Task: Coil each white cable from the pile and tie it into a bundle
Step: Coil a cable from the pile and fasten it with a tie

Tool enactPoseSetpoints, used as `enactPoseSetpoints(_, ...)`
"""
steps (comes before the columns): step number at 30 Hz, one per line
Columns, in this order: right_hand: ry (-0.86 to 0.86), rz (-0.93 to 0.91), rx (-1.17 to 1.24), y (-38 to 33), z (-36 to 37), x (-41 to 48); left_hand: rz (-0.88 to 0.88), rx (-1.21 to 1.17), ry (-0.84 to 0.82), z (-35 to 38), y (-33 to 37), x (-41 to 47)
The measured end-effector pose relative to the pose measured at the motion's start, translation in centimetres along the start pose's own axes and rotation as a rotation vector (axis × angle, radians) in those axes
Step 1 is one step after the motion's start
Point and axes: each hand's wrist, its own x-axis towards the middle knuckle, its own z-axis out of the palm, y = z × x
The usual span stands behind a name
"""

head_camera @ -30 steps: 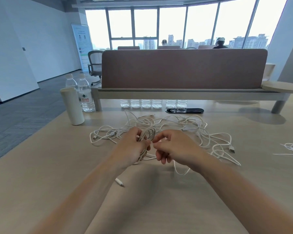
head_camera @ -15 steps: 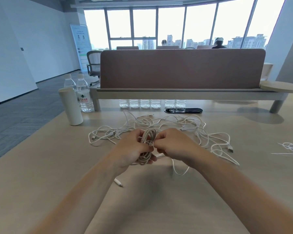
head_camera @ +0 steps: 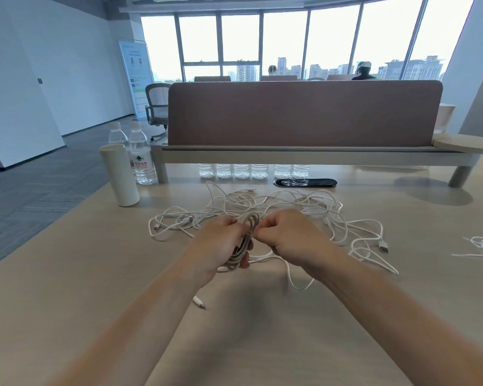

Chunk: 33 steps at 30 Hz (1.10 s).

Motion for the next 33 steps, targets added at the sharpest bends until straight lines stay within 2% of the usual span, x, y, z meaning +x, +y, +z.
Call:
enactPoseSetpoints(8, -0.019, -0.010, 0.040, -0.5, 0.1, -0.5, 0.046, -0.015, 0.003, -0.6, -0.2, 0.1)
enactPoseSetpoints(12, -0.016, -0.029, -0.022, -0.5, 0.1, -0.5, 0.043, -0.036, -0.047, -0.9, -0.5, 0.2)
enactPoseSetpoints(19, -0.058, -0.017, 0.019, -0.2, -0.4, -0.4, 0.110, 0.039, -0.070, -0.8, -0.6, 0.2)
enactPoseSetpoints(33, -0.076, -0.042, -0.041, -0.4, -0.7, -0.2, 0.129, 0.055, 0.039, -0.1, -1.1, 0.7)
